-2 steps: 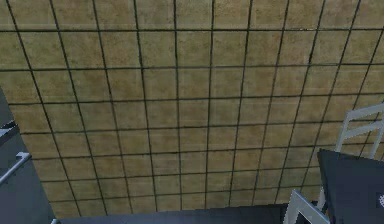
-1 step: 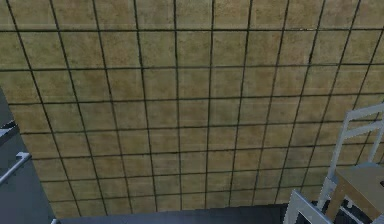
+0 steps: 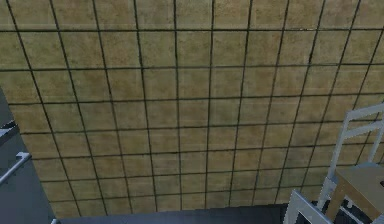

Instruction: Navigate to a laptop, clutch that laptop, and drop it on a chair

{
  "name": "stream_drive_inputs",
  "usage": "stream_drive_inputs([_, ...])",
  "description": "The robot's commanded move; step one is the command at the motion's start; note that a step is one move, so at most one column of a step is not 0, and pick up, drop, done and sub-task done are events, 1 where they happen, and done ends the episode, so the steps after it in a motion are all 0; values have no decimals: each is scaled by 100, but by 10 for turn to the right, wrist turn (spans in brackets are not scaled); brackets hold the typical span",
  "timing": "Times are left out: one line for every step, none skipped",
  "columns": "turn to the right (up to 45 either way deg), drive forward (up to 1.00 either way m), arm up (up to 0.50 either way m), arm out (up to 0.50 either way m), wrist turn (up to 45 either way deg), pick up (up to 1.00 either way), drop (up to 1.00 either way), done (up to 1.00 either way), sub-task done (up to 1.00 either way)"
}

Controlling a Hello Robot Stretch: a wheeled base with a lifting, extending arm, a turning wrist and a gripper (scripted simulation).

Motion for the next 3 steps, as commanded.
stream_drive_inputs([0, 0, -50, 0, 0, 0, 0, 0, 0])
stream_drive_inputs([0, 0, 0, 0, 0, 0, 100, 0, 0])
stream_drive_inputs([0, 0, 0, -10, 0, 0, 0, 0, 0])
